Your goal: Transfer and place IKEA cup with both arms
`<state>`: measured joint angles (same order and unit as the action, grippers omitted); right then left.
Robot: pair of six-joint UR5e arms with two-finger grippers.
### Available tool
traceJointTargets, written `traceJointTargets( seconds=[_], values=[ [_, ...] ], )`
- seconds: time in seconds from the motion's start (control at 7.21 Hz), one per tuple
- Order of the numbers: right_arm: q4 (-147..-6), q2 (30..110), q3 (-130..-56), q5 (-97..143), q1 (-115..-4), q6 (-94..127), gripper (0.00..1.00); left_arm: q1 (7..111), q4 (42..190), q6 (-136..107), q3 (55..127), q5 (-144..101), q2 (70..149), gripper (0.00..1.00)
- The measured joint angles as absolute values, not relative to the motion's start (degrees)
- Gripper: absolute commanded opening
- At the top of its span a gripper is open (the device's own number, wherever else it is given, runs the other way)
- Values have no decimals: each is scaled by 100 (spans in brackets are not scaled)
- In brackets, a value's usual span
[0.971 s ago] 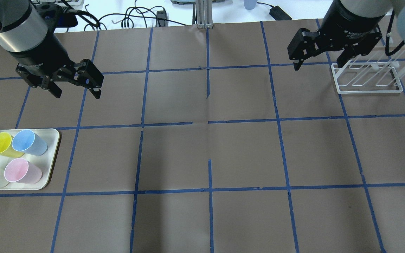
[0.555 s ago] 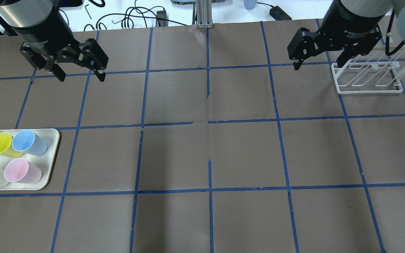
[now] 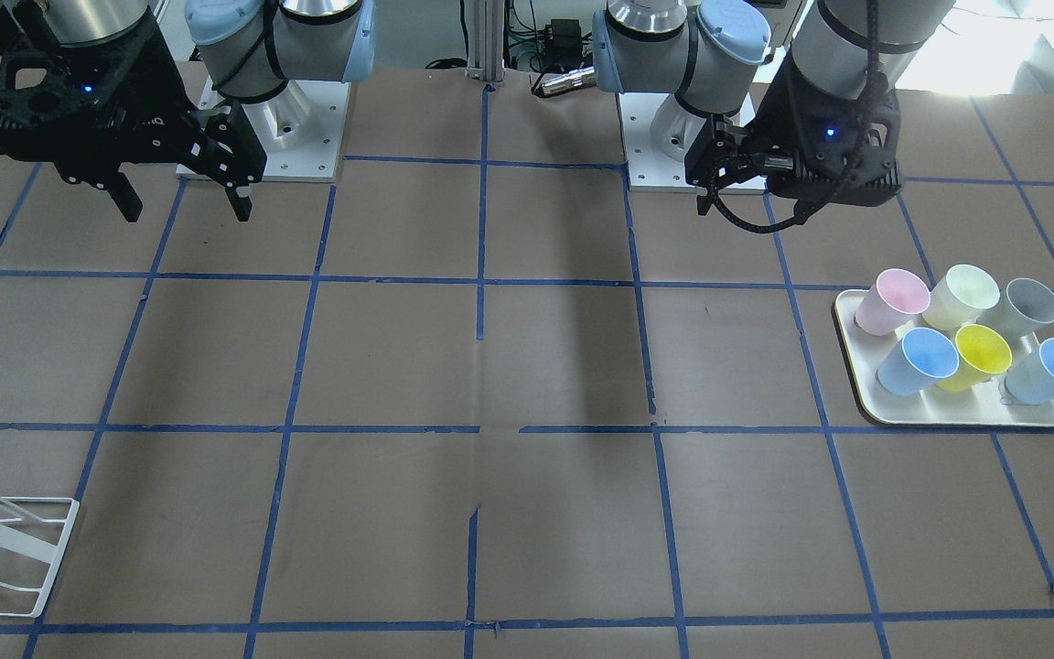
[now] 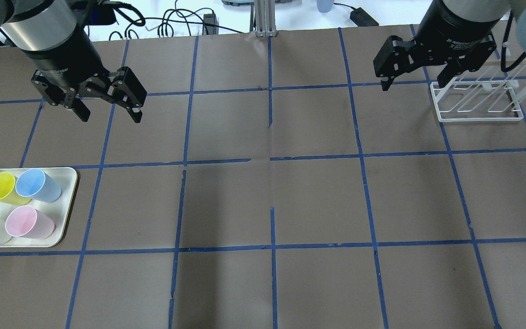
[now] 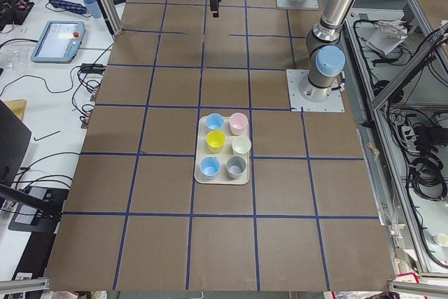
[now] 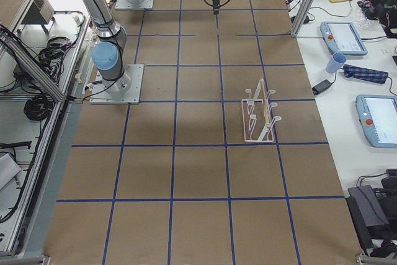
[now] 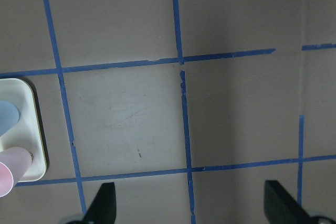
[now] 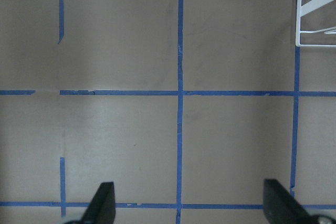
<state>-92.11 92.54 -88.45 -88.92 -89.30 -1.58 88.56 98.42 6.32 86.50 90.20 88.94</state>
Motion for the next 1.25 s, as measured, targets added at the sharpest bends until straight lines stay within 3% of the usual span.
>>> traceJointTargets(
  seconds=[1.25],
  values=[
    [-9211,9255,-8842,-8894,-8930,-158,100,8843,9817,142,8748,9048,8796,100]
  ],
)
